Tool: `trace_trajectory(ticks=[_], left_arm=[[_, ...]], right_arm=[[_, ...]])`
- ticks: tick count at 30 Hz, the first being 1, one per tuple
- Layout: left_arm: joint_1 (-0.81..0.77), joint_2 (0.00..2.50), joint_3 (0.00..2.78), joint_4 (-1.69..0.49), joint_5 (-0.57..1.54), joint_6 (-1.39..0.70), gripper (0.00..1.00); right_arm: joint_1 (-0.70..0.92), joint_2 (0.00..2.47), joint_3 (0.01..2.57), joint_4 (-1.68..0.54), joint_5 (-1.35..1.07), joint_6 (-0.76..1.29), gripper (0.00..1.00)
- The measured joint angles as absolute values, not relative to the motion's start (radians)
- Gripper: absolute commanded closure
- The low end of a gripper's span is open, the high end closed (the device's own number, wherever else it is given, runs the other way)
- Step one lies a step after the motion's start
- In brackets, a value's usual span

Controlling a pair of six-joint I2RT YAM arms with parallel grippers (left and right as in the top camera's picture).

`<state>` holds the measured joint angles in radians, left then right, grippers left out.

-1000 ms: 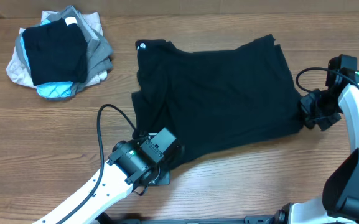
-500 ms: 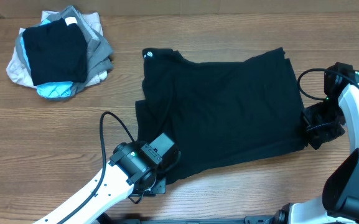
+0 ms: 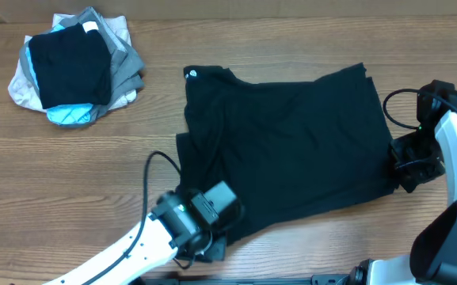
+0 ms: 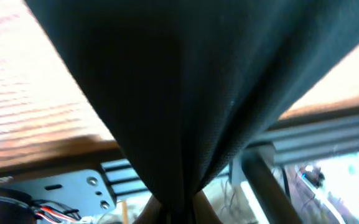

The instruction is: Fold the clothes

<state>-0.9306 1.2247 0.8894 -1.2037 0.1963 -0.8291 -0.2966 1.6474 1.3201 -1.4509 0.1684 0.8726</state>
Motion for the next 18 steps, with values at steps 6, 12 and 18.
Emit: trace_trajectory(ticks=[6,12,18], left_arm=[[-1.118,1.225,0.889,-1.204,0.214,-0.915,0.49],[-1.163,1.225,0.889,-1.205,0.197,-0.963,0.40],[-1.107,1.225,0.934,-1.234,0.099,-0.958,0.00]], right_arm=[[-0.315,1.643,1.320,-1.429,0.200,0.886,0.10],[-0.321,1.643,1.320,-1.421,0.216,0.878,0.00],[-0.321,1.642,1.320,-1.370,0.192,0.799,0.00]])
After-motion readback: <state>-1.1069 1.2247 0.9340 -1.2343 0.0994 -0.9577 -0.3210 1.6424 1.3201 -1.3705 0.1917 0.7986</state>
